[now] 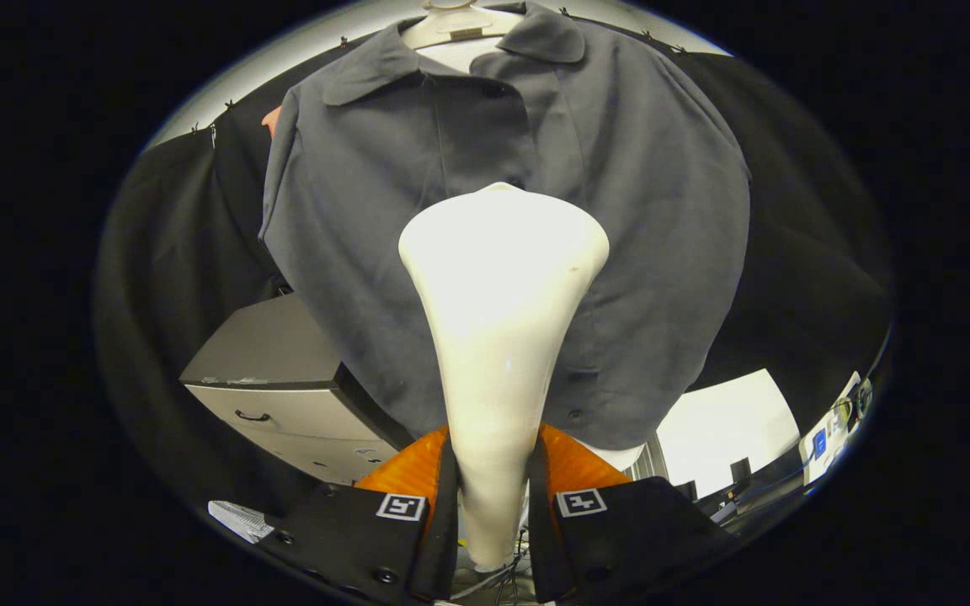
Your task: Iron the clothes twice with a garment steamer, once on the left side and once on the right side.
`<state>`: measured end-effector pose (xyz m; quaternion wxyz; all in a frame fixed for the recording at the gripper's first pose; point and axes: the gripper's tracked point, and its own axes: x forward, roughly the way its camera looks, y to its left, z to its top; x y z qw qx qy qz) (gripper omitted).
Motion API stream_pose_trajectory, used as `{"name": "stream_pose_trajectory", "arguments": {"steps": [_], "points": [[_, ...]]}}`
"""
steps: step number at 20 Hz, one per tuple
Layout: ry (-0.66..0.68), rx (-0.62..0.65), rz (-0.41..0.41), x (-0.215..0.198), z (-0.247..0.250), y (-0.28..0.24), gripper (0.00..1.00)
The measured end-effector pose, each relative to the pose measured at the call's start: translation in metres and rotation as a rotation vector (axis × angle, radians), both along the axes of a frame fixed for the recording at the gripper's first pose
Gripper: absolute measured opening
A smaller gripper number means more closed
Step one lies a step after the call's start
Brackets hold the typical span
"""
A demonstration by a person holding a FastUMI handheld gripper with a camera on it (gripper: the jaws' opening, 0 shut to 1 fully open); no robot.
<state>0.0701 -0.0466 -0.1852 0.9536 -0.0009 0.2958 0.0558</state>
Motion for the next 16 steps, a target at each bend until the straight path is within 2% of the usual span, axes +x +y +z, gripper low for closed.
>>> {"name": "stream_pose_trajectory", "arguments": {"steps": [6,16], "points": [[-0.119,-0.001,0.035,0.015,0.067,-0.005,0.43],[-0.235,-0.032,0.005,0.056,0.141,-0.043,0.42]]}}
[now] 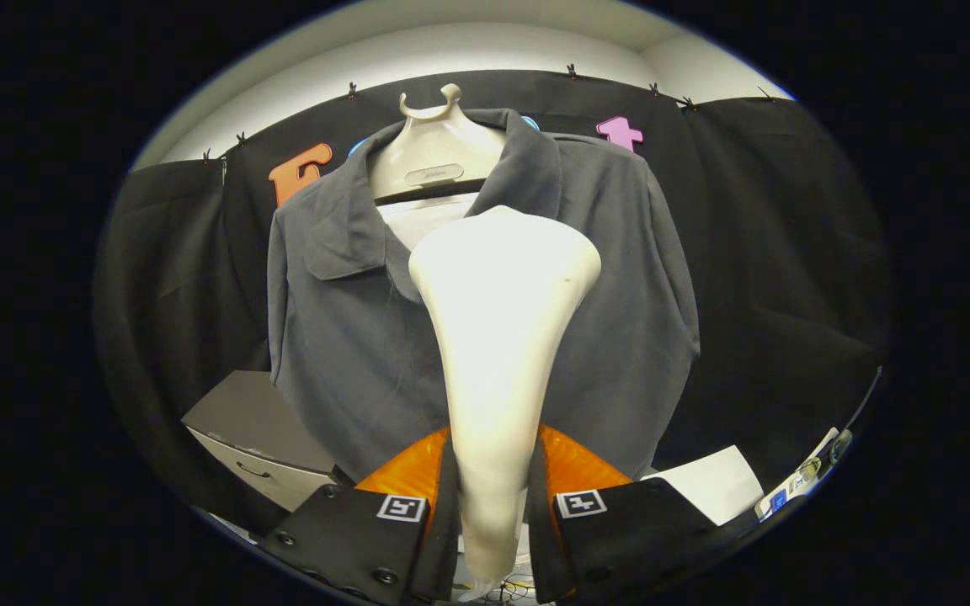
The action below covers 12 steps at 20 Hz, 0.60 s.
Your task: Iron the clothes twice with a garment steamer, once on the left side and once on the right side.
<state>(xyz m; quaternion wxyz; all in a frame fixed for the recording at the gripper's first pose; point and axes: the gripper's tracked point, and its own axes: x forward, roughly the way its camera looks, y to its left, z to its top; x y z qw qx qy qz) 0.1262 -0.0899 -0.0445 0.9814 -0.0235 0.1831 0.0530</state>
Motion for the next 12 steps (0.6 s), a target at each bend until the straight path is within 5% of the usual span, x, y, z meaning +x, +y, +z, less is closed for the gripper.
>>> {"name": "stream_pose_trajectory", "arguments": {"steps": [12], "points": [[0.003,0.005,-0.057,0.041,-0.001,-0.051,0.42]]}}
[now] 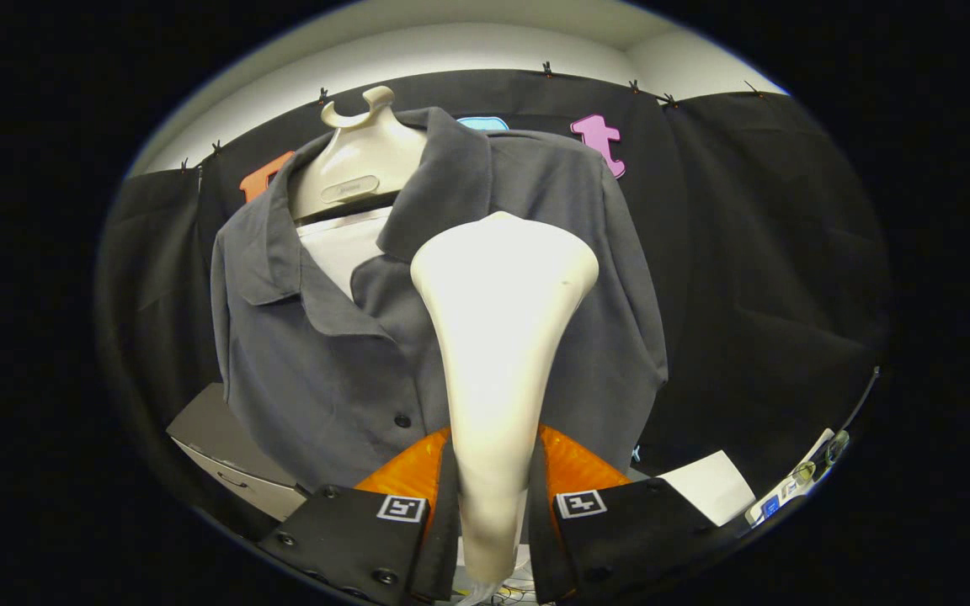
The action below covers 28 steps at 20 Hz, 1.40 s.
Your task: Iron the clothes twice with a garment steamer, once on the left side and once on the right side.
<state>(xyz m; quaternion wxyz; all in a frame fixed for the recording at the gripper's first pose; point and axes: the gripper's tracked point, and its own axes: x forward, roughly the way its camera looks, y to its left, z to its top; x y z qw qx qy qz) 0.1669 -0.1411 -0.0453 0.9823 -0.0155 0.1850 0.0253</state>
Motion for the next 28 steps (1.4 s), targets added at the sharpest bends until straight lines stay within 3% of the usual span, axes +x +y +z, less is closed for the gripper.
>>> {"name": "stream_pose_trajectory", "arguments": {"steps": [19,28], "points": [[0.228,0.021,0.006,-0.026,-0.122,-0.013,0.43],[0.341,0.060,-0.031,-0.038,-0.196,-0.038,0.43]]}}
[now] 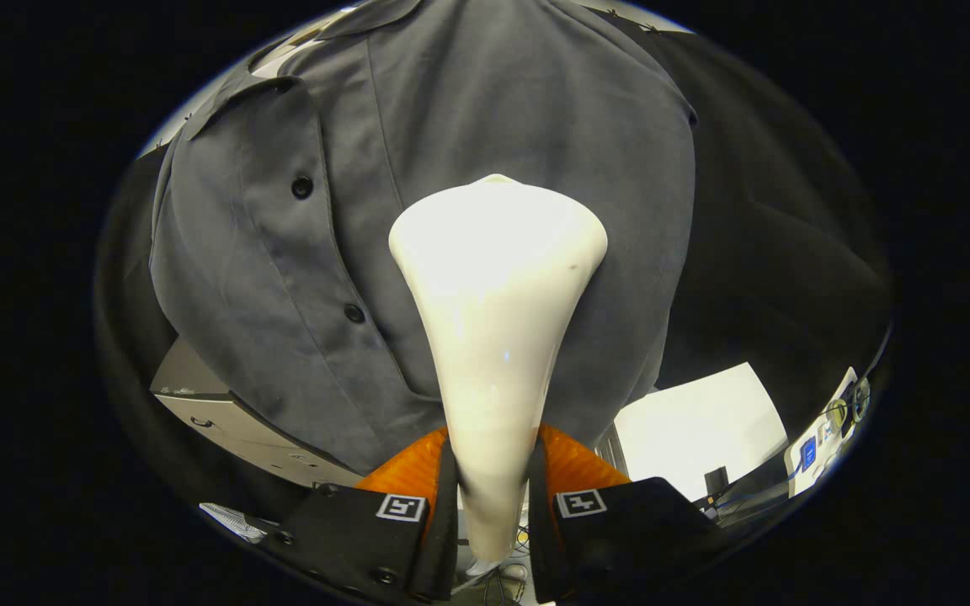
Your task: Iron the clothes twice with a garment steamer, once on the left side and once on the right side.
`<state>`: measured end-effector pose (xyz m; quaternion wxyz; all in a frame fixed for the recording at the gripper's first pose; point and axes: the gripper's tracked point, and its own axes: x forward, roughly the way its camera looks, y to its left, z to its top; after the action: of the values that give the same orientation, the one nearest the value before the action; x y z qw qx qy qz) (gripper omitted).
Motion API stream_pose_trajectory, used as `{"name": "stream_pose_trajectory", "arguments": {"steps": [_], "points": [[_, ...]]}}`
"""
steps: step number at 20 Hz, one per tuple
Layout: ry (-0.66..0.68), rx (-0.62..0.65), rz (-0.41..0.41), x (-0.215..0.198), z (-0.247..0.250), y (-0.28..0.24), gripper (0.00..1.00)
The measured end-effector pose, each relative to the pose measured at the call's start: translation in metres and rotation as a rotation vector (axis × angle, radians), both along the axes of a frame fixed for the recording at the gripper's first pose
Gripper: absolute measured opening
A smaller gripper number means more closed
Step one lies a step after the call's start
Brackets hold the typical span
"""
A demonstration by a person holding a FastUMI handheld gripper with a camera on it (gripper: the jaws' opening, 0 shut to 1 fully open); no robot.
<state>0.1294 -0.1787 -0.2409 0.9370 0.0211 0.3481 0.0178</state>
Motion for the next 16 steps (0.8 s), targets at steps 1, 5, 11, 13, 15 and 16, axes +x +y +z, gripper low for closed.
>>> {"name": "stream_pose_trajectory", "arguments": {"steps": [1,5,11,13,15,16], "points": [[0.012,0.005,-0.003,-0.002,-0.009,-0.004,0.43],[0.056,0.021,-0.020,-0.007,-0.039,-0.018,0.43],[0.137,0.023,-0.023,-0.015,-0.086,-0.030,0.43],[0.162,0.027,-0.028,-0.017,-0.097,-0.034,0.43],[0.186,0.024,-0.033,-0.021,-0.108,-0.038,0.43],[0.196,0.024,-0.036,-0.021,-0.113,-0.040,0.43]]}}
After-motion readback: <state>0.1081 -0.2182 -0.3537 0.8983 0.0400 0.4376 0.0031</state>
